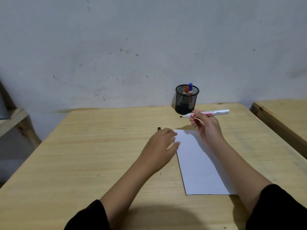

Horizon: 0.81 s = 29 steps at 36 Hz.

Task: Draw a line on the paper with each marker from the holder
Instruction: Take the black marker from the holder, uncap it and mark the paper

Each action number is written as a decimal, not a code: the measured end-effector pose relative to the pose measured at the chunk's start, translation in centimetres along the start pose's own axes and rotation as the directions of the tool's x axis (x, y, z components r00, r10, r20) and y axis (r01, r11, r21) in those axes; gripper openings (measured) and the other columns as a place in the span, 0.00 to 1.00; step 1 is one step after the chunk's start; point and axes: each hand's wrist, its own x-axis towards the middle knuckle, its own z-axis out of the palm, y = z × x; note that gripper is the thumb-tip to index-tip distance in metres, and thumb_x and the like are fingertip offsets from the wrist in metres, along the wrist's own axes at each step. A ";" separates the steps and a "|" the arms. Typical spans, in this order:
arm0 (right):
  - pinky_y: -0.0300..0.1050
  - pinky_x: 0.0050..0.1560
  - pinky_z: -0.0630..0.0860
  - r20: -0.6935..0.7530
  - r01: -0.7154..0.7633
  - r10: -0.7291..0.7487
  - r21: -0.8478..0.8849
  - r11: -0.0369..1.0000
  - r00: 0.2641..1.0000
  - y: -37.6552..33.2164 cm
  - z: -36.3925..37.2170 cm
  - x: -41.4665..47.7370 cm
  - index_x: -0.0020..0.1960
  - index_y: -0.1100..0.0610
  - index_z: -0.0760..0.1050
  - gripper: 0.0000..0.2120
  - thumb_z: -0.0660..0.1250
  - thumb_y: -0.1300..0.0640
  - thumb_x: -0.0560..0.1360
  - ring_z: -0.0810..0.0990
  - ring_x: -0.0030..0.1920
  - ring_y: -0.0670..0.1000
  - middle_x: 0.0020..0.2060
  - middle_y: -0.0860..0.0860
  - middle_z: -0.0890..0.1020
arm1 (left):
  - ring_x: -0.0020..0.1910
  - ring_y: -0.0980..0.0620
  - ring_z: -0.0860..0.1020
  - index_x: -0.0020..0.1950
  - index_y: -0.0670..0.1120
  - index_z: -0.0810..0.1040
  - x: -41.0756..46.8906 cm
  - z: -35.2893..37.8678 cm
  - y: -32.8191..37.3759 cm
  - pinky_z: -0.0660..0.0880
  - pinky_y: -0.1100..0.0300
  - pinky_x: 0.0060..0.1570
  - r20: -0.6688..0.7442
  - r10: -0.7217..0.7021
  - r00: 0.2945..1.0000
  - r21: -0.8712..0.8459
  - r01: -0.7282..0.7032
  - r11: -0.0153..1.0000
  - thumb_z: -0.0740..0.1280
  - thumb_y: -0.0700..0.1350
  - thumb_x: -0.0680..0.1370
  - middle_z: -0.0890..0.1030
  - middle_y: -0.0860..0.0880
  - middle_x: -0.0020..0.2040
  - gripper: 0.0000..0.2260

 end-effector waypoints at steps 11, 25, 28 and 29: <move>0.39 0.40 0.75 -0.090 -0.001 -0.033 -0.355 0.935 0.995 4.8 0.4 -0.5 0.41 0.58 0.74 0.07 0.72 0.60 0.70 0.78 0.33 0.47 0.32 0.52 0.78 | 0.72 0.57 0.65 0.70 0.49 0.70 -2.4 2.3 -1.2 0.66 0.61 0.65 0.247 -0.058 0.967 0.075 0.041 0.996 0.58 0.55 0.80 0.65 0.54 0.75 0.21; 0.30 0.28 0.72 -0.055 0.063 -0.103 -0.485 0.872 0.993 5.0 2.4 -0.6 0.42 0.60 0.68 0.06 0.65 0.65 0.73 0.73 0.31 0.48 0.31 0.53 0.73 | 0.72 0.57 0.65 0.72 0.48 0.68 -1.4 1.3 -0.7 0.67 0.60 0.66 0.237 -0.069 0.969 0.087 0.049 0.995 0.59 0.55 0.79 0.64 0.55 0.75 0.22; 0.34 0.32 0.74 -0.050 0.058 -0.096 -0.512 0.857 0.994 5.2 2.3 -0.4 0.42 0.60 0.68 0.06 0.66 0.63 0.73 0.73 0.31 0.48 0.31 0.53 0.74 | 0.71 0.57 0.66 0.72 0.49 0.68 -1.4 1.3 -0.7 0.67 0.61 0.65 0.233 -0.072 0.970 0.085 0.054 0.995 0.59 0.55 0.79 0.65 0.55 0.75 0.22; 0.36 0.34 0.75 -0.050 0.056 -0.095 -0.517 0.854 0.994 5.2 2.3 -0.3 0.42 0.60 0.69 0.06 0.66 0.63 0.73 0.74 0.30 0.47 0.31 0.53 0.74 | 0.71 0.57 0.66 0.72 0.49 0.68 -1.4 1.3 -0.7 0.66 0.61 0.65 0.231 -0.073 0.970 0.084 0.055 0.995 0.59 0.55 0.79 0.65 0.55 0.75 0.22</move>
